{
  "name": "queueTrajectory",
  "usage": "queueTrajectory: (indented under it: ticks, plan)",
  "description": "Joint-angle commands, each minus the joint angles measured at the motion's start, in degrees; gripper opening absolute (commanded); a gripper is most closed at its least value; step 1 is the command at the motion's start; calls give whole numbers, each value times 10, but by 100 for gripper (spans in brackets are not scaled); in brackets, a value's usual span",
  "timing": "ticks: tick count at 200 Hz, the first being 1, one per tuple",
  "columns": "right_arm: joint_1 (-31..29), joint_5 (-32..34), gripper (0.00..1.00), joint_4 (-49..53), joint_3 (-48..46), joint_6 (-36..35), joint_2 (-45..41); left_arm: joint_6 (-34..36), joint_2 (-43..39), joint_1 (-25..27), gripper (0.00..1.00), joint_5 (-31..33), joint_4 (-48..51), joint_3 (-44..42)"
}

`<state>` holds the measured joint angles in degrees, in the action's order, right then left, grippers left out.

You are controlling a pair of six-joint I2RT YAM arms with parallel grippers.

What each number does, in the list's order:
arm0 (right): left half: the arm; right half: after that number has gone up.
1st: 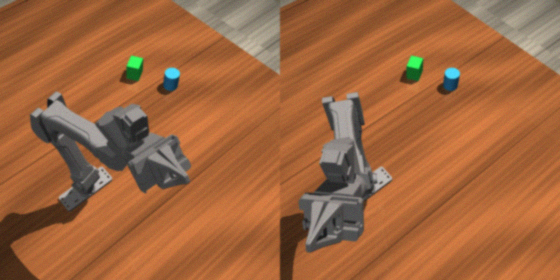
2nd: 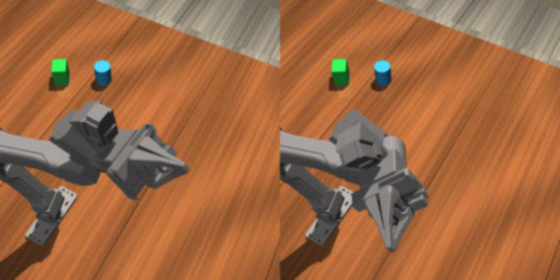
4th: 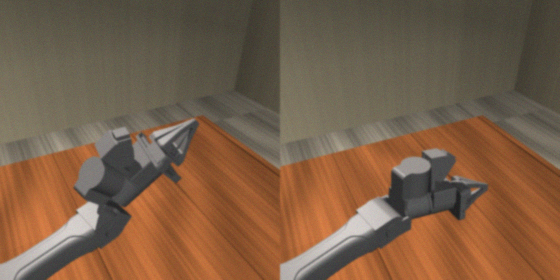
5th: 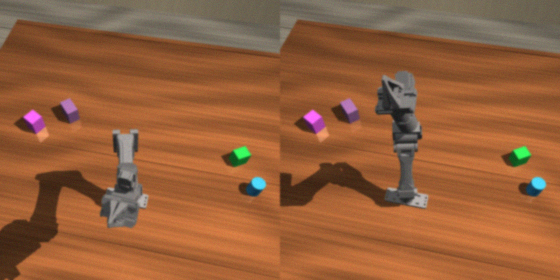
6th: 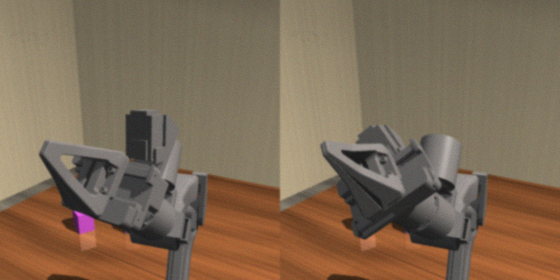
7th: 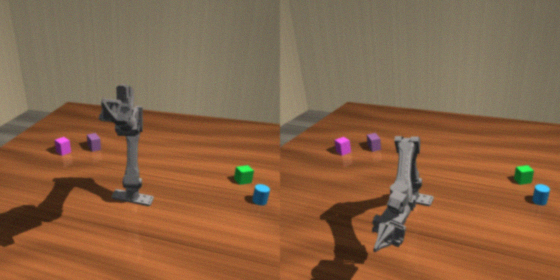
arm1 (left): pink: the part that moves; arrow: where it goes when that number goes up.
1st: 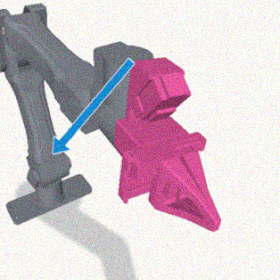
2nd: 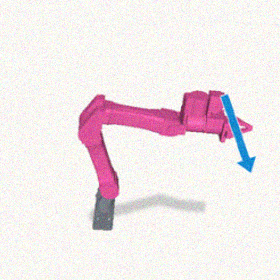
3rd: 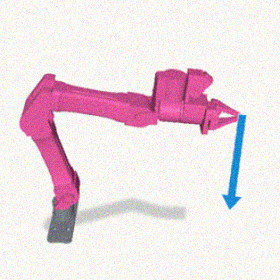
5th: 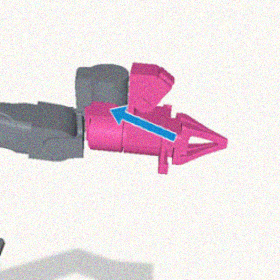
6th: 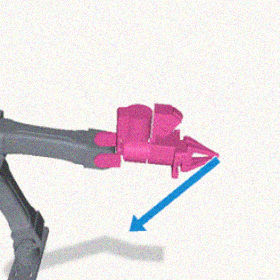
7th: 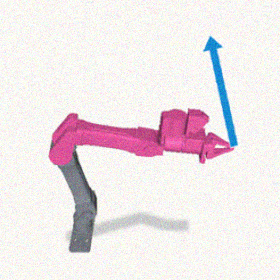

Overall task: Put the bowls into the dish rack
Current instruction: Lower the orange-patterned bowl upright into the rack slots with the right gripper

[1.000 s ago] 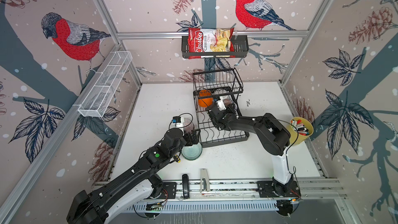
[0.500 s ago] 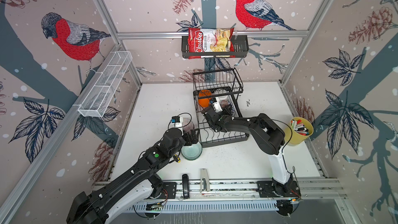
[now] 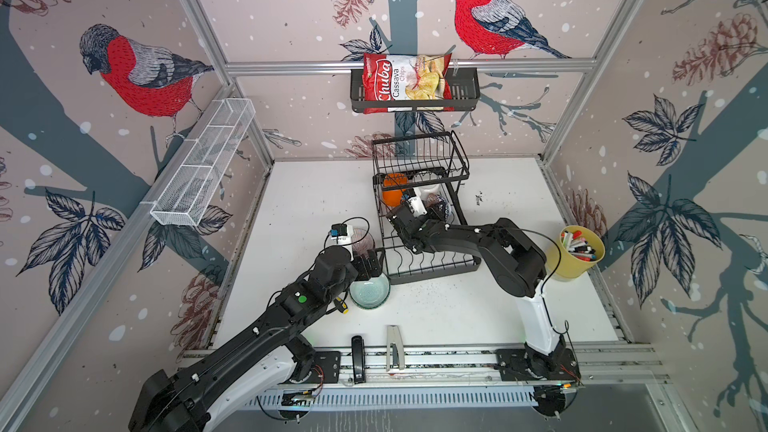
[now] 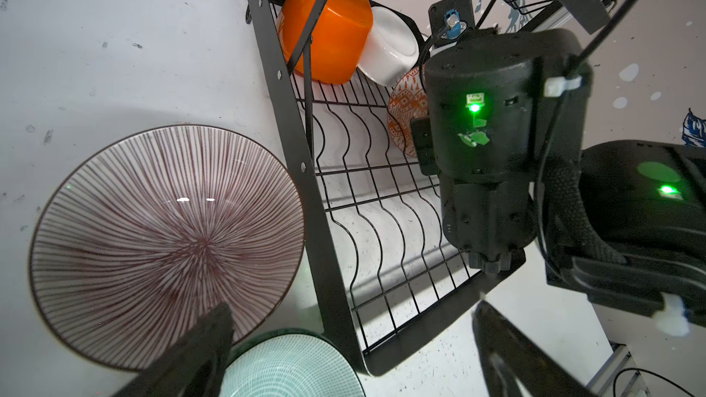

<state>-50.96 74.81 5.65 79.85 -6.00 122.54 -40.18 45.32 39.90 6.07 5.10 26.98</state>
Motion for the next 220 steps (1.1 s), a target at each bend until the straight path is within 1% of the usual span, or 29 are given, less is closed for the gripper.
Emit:
queueTrajectory:
  ticks: [1,16,40,48,73,98,112,220]
  plan:
    - [-1,-13,34,14,6,18,3,4,1,-1,97,-4,-17,3]
    - [-1,-16,42,17,6,23,1,4,-1,-2,97,-5,-17,1]
    - [-1,-20,57,22,7,30,-2,2,-1,-1,97,-5,-17,-1]
    - [-1,-22,66,23,7,34,-4,2,-2,-1,97,-5,-17,0]
    - [-2,-30,86,28,7,46,-12,1,-3,-1,97,-5,-16,-1]
    - [-2,-45,97,34,2,58,-21,0,-5,-1,97,-4,-14,-2]
    - [-2,-54,100,40,2,68,-28,0,-6,-1,97,-3,-11,-2]
    - [-8,-133,99,65,-35,138,-86,-15,-21,-2,97,10,5,-7]
